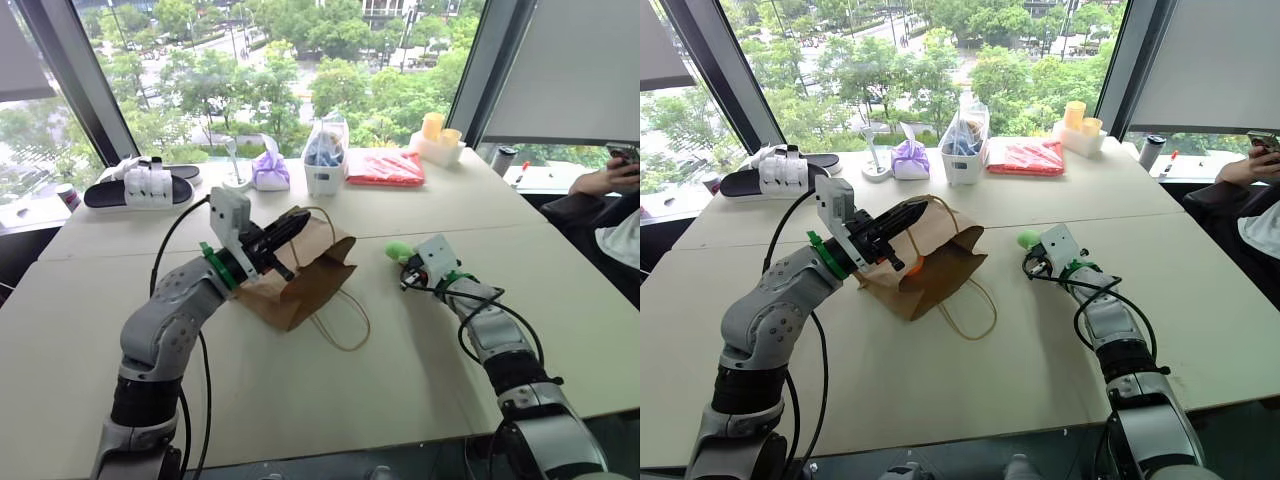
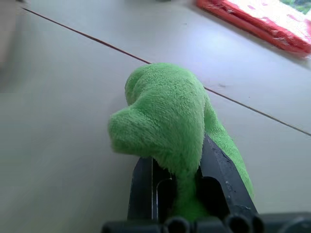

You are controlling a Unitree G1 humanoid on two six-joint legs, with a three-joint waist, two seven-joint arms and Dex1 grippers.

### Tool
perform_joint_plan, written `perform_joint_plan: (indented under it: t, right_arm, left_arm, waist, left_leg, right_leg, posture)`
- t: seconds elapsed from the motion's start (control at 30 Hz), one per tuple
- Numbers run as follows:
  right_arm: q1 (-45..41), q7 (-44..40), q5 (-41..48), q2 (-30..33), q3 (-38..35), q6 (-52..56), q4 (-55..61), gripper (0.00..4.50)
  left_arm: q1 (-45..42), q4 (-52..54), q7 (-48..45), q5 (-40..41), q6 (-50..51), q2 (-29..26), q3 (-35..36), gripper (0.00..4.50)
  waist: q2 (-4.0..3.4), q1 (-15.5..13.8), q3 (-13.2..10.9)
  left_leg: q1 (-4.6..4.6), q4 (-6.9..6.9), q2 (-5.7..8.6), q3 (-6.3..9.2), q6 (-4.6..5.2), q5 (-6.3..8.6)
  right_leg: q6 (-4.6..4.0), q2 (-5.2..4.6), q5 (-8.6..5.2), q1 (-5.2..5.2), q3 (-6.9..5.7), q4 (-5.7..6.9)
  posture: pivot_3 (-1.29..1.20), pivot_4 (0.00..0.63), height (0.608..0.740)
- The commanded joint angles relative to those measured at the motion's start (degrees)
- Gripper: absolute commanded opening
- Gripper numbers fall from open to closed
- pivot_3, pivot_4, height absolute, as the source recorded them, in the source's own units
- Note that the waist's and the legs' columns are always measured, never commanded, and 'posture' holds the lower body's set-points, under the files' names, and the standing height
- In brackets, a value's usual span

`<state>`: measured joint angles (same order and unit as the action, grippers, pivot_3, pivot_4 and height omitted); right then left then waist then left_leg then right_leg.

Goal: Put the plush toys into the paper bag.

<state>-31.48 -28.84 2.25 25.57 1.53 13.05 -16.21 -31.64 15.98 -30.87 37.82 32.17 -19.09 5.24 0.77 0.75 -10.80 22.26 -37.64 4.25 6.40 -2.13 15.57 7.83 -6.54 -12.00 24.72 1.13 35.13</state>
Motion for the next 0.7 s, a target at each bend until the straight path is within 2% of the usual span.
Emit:
perform_joint_plan:
  t: [0.03,0.2,0.3,0.47,0.7]
  right_arm:
    - [4.1,-4.5,4.6,2.6,-0.7,8.0,18.6,0.03]
    - [10.5,-5.7,10.7,3.9,0.0,21.7,39.9,0.03]
    - [9.8,-3.0,10.9,0.5,3.1,25.4,43.1,0.03]
    - [5.7,3.8,7.1,-9.4,7.8,21.0,33.7,0.03]
    - [-2.2,9.0,0.7,-17.3,10.9,7.5,13.1,0.03]
  left_arm:
    - [-0.5,2.3,-0.3,1.0,-0.2,-0.5,0.7,0.0]
    - [-0.9,2.1,-0.4,2.1,0.4,-0.8,1.4,0.0]
    - [-1.1,2.2,-0.1,3.1,0.9,-0.7,1.6,0.0]
    - [-1.2,2.6,0.3,4.1,1.5,-0.8,1.6,0.0]
    - [-0.9,4.5,1.8,5.4,2.7,-0.9,2.0,0.0]
  waist:
    - [-0.01,0.0,0.0]
    - [0.0,-0.1,0.0]
    - [0.0,0.2,0.0]
    - [0.0,0.1,0.0]
    - [0.0,0.1,0.0]
  left_leg:
    - [0.01,-0.02,0.0,0.01,0.01,0.01]
    - [0.01,-0.1,0.01,0.07,0.29,0.17]
    - [-0.02,-0.1,-0.02,0.12,0.3,0.17]
    - [-0.07,-0.11,-0.02,0.11,0.27,0.15]
    - [-0.06,-0.08,0.01,0.08,0.02,0.01]
  right_leg:
    - [0.0,0.0,0.0,0.01,0.0,-0.01]
    - [0.0,-0.01,0.0,-0.02,0.0,0.02]
    - [0.0,0.01,0.0,-0.02,0.0,0.03]
    - [-0.01,0.03,0.01,-0.04,0.01,0.06]
    - [-0.02,0.02,0.01,-0.02,0.03,0.04]
  posture:
    - [0.0,0.15,0.74]
    - [0.0,0.15,0.74]
    - [0.0,0.15,0.74]
    - [0.0,0.15,0.74]
    - [0.0,0.15,0.74]
